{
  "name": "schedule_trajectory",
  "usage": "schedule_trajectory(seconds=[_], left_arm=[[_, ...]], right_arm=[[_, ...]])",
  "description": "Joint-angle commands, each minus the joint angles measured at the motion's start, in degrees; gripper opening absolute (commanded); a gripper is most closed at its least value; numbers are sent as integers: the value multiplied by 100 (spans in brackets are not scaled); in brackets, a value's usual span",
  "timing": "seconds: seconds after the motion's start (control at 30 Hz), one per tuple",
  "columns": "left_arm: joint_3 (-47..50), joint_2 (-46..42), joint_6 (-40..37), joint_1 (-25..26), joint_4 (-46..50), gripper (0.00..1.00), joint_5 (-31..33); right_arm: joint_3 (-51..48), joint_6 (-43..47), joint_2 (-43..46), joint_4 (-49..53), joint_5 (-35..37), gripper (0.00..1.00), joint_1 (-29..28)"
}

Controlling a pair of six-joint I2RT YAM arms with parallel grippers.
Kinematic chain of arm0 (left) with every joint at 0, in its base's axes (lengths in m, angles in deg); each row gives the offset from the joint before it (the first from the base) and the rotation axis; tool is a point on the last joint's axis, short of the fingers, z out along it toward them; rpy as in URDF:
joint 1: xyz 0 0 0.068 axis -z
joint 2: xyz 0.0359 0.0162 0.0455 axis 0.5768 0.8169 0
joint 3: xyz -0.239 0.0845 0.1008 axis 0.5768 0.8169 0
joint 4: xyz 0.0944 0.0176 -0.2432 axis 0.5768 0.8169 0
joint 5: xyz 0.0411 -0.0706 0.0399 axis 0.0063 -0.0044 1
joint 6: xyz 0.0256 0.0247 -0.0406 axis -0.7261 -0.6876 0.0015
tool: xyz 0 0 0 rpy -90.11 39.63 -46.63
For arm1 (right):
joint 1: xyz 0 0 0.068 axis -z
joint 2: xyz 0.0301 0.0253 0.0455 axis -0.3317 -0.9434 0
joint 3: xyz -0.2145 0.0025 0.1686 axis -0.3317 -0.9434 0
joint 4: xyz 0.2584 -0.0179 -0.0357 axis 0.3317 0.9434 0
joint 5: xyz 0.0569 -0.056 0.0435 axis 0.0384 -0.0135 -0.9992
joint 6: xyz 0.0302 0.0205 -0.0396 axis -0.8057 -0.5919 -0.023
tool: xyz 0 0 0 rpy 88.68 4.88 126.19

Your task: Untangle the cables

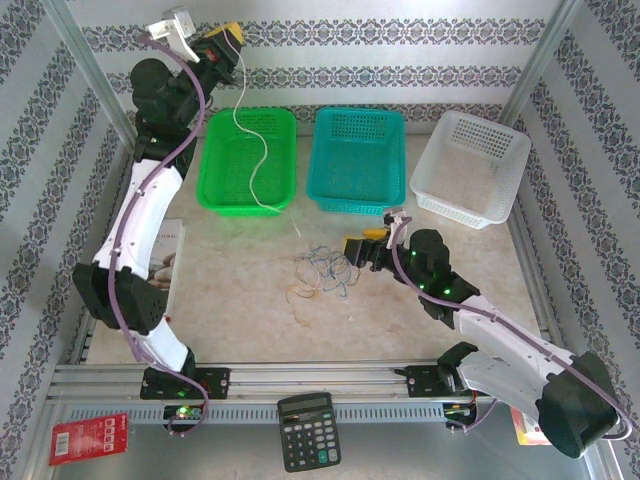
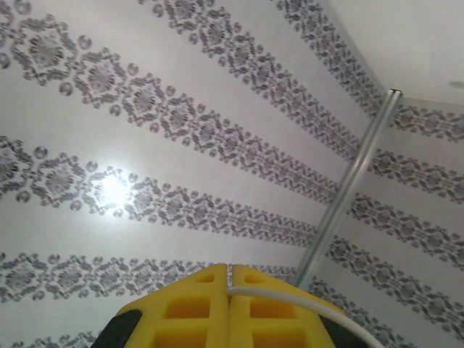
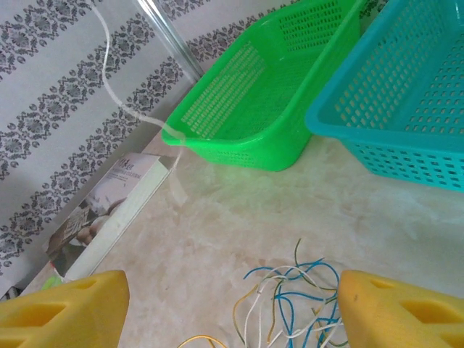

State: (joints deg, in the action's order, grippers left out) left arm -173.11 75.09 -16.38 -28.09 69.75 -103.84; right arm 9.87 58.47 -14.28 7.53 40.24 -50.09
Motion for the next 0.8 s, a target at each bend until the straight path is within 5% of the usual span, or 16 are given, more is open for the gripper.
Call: schedule_trajectory(seconds=[0.0, 0.23, 0.57, 0.63, 0.7, 0.77], left_arm=[[-449, 367, -168, -154, 114, 0, 13], [-485, 1014, -338, -270, 270, 0, 21], [1359, 1447, -660, -399, 233, 0, 405], [1123, 1659, -743, -414, 846, 20, 307], [656, 1868, -800, -415, 1665, 55, 315], [220, 2020, -831, -415, 2325, 75, 319]], right_arm=[[-87, -50, 109, 121, -22, 76, 87], [-152, -69, 100, 197, -48, 76, 225], [309, -58, -102, 925, -144, 75, 393], [498, -43, -213, 1164, -206, 75, 391], [653, -60, -287, 1345, -251, 75, 383], [759, -91, -311, 1469, -234, 75, 383]])
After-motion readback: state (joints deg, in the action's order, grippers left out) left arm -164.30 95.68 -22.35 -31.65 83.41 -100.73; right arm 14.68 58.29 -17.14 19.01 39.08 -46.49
